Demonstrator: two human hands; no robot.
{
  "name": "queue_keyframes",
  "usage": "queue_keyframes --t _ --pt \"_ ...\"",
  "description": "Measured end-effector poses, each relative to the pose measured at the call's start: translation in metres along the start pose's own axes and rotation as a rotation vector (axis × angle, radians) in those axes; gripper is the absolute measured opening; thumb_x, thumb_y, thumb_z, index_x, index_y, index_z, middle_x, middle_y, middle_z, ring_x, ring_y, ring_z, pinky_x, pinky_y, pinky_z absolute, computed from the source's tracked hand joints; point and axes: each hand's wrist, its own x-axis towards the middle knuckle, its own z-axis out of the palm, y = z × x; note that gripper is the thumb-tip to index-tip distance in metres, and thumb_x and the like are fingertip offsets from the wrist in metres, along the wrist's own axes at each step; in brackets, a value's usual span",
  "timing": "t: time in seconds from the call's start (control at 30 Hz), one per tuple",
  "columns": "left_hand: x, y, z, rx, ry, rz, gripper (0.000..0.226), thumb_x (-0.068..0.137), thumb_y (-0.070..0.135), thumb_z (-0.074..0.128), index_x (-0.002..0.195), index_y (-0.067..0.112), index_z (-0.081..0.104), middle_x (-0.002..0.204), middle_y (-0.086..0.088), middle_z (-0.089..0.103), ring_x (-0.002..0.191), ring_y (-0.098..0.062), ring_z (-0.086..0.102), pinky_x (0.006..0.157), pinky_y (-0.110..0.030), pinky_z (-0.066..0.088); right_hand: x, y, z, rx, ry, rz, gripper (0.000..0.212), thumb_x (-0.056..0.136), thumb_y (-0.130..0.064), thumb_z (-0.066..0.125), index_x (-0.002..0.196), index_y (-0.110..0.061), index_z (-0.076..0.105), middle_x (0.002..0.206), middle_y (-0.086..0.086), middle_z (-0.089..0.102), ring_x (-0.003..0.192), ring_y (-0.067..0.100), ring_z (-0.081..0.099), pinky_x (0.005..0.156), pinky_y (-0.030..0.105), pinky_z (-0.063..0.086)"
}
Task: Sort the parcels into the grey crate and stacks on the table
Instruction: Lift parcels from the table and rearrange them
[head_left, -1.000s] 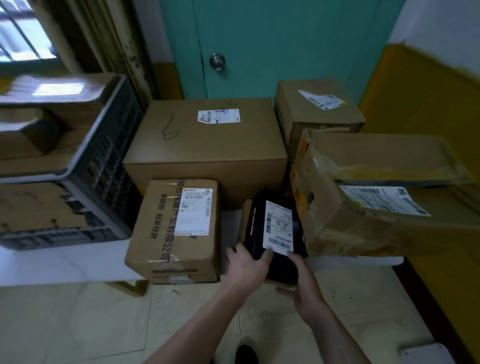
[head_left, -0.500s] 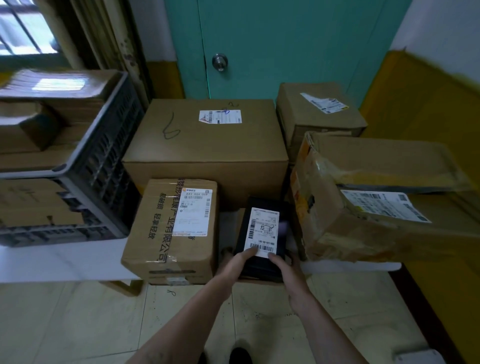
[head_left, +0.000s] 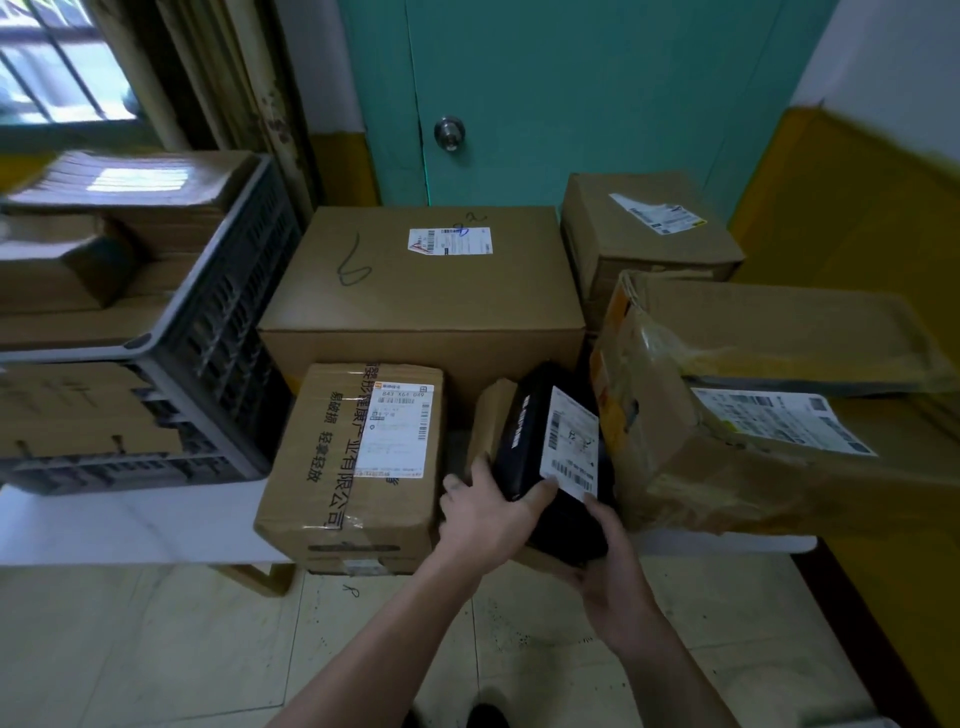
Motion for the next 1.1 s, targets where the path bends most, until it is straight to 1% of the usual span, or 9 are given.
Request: queue_keyframes --t 0.1,0.2,0.37,0.6,0.73,0.8,0.9,1.0,1.1 --pt "-0.020 0.017 -0.017 0.205 0.091 0.098 0.093 0.081 0.077 0.052 0.153 0.028 0.019 0.144 -0.013 0.030 0.138 -0.035 0.028 0.114 -0.053 0.027 -0.013 -0.007 0.007 0.114 -0.059 -0.001 0.068 0.070 -0.047 0.070 0.132 -0.019 0.058 0.118 0.013 0.071 0.116 0.033 0.062 0.097 0.052 0.049" --pt "-0.036 0.027 -0.037 0.283 0.168 0.171 0.086 0.083 0.074 0.048 0.153 0.031 0.020 0.138 -0.010 0.033 0.135 -0.032 0.027 0.112 -0.051 0.024 -0.027 -0.008 0.019 0.139 -0.174 0.030 0.101 0.039 -0.055 0.093 0.129 -0.022 0.059 0.119 0.012 0.071 0.118 0.032 0.063 0.095 0.051 0.050" --pt "-0.051 0.023 -0.070 0.246 0.270 0.150 0.090 0.069 0.073 0.032 0.150 0.033 0.026 0.118 -0.002 0.030 0.130 -0.027 0.029 0.109 -0.047 0.022 -0.041 -0.012 0.049 0.058 -0.260 -0.008 0.059 0.071 -0.045 0.065 0.126 -0.025 0.060 0.112 0.004 0.074 0.109 0.025 0.066 0.089 0.049 0.053" --pt "-0.041 -0.025 -0.103 -0.307 0.356 0.068 0.078 0.081 0.067 0.047 0.150 0.031 0.036 0.134 -0.004 0.042 0.119 -0.024 0.049 0.098 -0.040 0.045 -0.035 -0.031 0.103 -0.424 -0.293 -0.151 0.088 0.061 -0.068 0.078 0.135 -0.033 0.050 0.120 -0.006 0.066 0.106 0.014 0.065 0.092 0.037 0.055" --pt "-0.034 -0.036 -0.118 -0.448 0.427 0.073 0.079 0.077 0.063 0.038 0.145 0.024 0.044 0.135 -0.003 0.050 0.116 -0.018 0.049 0.090 -0.038 0.040 -0.043 -0.051 0.125 -0.591 -0.442 -0.189 0.054 0.079 -0.061 0.067 0.122 -0.034 0.047 0.108 -0.017 0.059 0.098 0.004 0.060 0.075 0.019 0.048" --pt "-0.031 -0.043 -0.128 -0.488 0.483 0.064 0.078 0.080 0.061 0.038 0.148 0.025 0.043 0.141 -0.004 0.049 0.122 -0.020 0.047 0.098 -0.042 0.040 -0.059 -0.052 0.123 -0.770 -0.351 -0.363 0.041 0.083 -0.070 0.057 0.112 -0.041 0.053 0.106 -0.024 0.059 0.101 -0.003 0.058 0.074 0.008 0.041" --pt "-0.028 -0.046 -0.137 -0.441 0.563 0.146 0.057 0.099 0.041 0.051 0.153 0.033 0.035 0.155 -0.003 0.033 0.131 -0.019 0.041 0.110 -0.043 0.037 -0.081 -0.059 0.069 -1.005 0.179 -0.934 0.074 0.076 -0.081 0.055 0.132 -0.032 0.055 0.130 -0.019 0.055 0.122 -0.001 0.049 0.101 0.022 0.043" --pt "-0.022 -0.042 -0.141 -0.355 0.596 0.213 0.050 0.101 0.029 0.050 0.149 0.035 0.040 0.153 0.000 0.033 0.127 -0.014 0.039 0.104 -0.037 0.035 -0.070 -0.079 0.008 -1.071 0.347 -0.576 0.112 0.055 -0.097 0.054 0.148 -0.036 0.035 0.144 -0.012 0.049 0.127 0.013 0.051 0.104 0.045 0.047" --pt "-0.015 -0.037 -0.143 -0.353 0.549 0.192 0.055 0.088 0.044 0.048 0.142 0.043 0.046 0.148 -0.002 0.041 0.131 -0.025 0.043 0.108 -0.052 0.040 -0.057 -0.093 -0.021 -1.221 0.440 -0.407 0.106 0.064 -0.086 0.062 0.150 -0.032 0.031 0.151 0.000 0.042 0.132 0.027 0.046 0.104 0.051 0.045"
